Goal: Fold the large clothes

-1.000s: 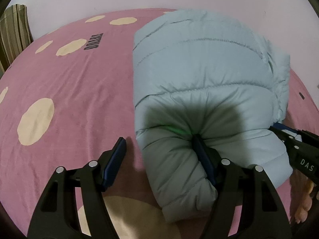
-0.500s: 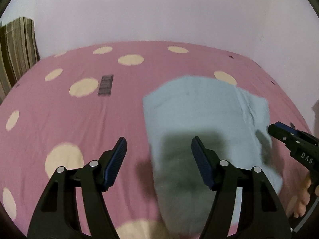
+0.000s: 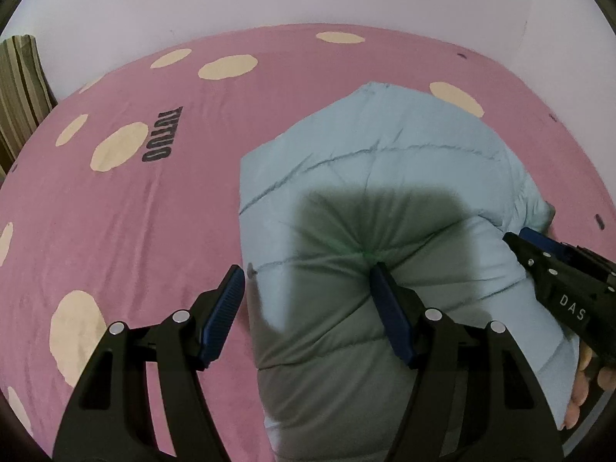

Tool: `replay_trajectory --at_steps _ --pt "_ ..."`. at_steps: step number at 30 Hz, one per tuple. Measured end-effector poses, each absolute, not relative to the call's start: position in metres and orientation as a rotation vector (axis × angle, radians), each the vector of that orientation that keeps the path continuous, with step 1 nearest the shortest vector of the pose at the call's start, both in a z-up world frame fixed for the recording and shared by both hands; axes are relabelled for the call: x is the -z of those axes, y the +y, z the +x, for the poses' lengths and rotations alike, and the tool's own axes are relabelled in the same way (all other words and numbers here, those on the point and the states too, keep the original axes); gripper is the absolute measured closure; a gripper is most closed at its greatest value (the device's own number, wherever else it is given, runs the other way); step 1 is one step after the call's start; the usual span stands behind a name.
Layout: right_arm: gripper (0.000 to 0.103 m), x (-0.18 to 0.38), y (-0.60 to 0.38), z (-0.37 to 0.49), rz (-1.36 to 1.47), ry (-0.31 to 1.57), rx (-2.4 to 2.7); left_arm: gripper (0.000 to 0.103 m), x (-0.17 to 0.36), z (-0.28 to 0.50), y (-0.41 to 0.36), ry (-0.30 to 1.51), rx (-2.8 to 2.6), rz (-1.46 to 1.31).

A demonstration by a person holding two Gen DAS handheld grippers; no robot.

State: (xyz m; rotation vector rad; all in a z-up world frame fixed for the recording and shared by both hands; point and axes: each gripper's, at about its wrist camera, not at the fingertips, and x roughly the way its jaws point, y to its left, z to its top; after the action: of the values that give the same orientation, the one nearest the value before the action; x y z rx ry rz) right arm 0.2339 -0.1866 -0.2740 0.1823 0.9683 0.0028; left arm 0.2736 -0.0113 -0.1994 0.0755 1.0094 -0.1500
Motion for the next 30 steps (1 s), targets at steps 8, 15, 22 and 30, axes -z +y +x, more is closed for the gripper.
replay_trajectory --at_steps 8,15,22,30 --pt "0.074 0.277 -0.188 0.236 0.189 0.964 -0.001 0.035 0.205 0.271 -0.015 1.022 0.14 0.069" --pt "0.074 0.278 -0.189 0.237 0.193 0.961 0.001 0.035 0.208 0.273 -0.015 1.025 0.141 0.066" --pt "0.074 0.28 -0.188 0.235 0.196 0.952 0.005 0.035 0.213 0.275 -0.014 1.028 0.144 0.061" --pt "0.074 0.283 -0.187 0.233 0.192 0.937 0.012 0.035 0.217 0.275 -0.016 1.028 0.143 0.058"
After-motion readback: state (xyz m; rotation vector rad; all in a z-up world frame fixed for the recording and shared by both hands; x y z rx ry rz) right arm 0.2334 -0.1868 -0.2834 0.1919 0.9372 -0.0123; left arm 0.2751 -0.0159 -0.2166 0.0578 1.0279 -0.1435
